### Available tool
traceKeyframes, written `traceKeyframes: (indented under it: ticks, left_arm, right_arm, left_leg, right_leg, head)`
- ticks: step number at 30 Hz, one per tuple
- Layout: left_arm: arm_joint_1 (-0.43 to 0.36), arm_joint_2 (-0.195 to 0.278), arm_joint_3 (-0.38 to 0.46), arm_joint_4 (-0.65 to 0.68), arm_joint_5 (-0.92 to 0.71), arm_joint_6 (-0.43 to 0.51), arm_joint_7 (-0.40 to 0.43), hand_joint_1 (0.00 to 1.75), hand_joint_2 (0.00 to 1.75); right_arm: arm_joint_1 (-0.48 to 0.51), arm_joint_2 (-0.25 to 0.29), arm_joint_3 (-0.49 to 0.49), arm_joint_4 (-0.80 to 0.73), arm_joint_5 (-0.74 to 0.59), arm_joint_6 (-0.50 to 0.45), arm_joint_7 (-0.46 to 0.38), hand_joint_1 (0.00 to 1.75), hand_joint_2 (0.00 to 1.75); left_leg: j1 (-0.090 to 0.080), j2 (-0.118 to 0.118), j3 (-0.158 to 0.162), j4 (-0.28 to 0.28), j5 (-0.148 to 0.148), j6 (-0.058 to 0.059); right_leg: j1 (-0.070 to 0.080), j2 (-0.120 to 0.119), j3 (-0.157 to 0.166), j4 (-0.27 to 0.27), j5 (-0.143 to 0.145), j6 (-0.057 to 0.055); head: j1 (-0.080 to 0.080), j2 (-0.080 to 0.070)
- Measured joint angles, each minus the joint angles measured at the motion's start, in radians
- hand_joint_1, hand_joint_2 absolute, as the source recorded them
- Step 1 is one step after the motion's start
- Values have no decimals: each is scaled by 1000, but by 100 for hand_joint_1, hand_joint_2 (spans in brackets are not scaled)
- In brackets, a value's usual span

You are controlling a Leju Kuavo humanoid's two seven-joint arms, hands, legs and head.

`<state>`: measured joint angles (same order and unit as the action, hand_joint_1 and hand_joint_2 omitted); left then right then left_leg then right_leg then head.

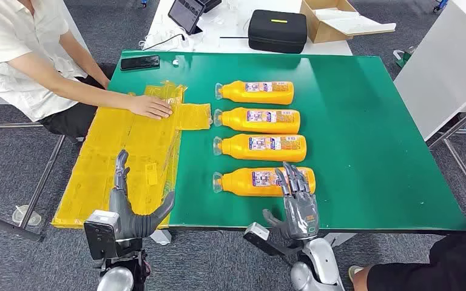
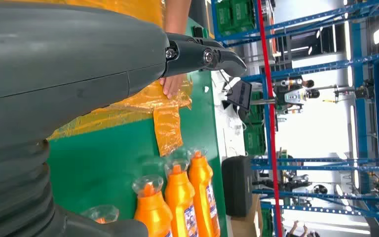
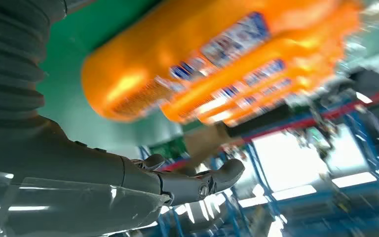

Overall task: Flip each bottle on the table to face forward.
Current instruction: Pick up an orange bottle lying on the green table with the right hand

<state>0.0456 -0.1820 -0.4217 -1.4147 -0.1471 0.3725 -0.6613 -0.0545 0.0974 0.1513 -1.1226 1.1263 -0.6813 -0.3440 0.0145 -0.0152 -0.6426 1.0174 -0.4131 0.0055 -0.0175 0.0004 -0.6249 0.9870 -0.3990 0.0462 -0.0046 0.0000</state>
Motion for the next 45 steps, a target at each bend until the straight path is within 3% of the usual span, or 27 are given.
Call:
traceKeyframes:
  ticks: [10,19,28,36,37,41,45]
  left_arm:
    - [-4,-2,-16,2,0,11,1,0,175]
    - [-17,-8,-41,10,-1,0,16,0,175]
    - [-28,-10,-51,20,0,-4,18,0,175]
    - [-49,-12,-67,33,3,-2,19,0,175]
    - [-50,-13,-68,34,3,-2,19,0,175]
    - [-57,-14,-70,41,11,-2,20,0,175]
    - [-71,-15,-71,50,17,-4,20,0,175]
  right_arm:
    - [-68,-93,86,94,1,13,85,0,175]
    - [-171,-175,133,134,21,157,188,0,175]
    - [-209,-197,156,170,31,167,205,0,175]
    - [-295,-202,186,267,29,250,240,0,175]
    - [-305,-202,188,281,22,269,243,6,175]
    - [-347,-205,202,338,-31,378,242,171,175]
    - [-398,-211,220,404,-71,457,232,175,175]
  left_leg:
    - [0,0,0,0,0,0]
    - [0,0,0,0,0,0]
    - [0,0,-1,0,0,0]
    - [0,0,-1,0,1,1]
    - [0,0,0,0,1,1]
    - [0,2,2,0,0,1]
    - [0,6,10,0,-2,0]
  right_leg:
    - [0,0,0,0,0,0]
    - [0,0,0,0,0,0]
    - [0,0,0,0,0,0]
    - [0,0,0,0,1,1]
    - [0,0,0,0,1,1]
    - [0,1,1,0,1,0]
    - [0,5,7,-1,0,0]
  head:
    - [0,0]
    - [0,0]
    - [0,0]
    - [0,0]
    - [0,0]
    - [0,0]
    - [0,0]
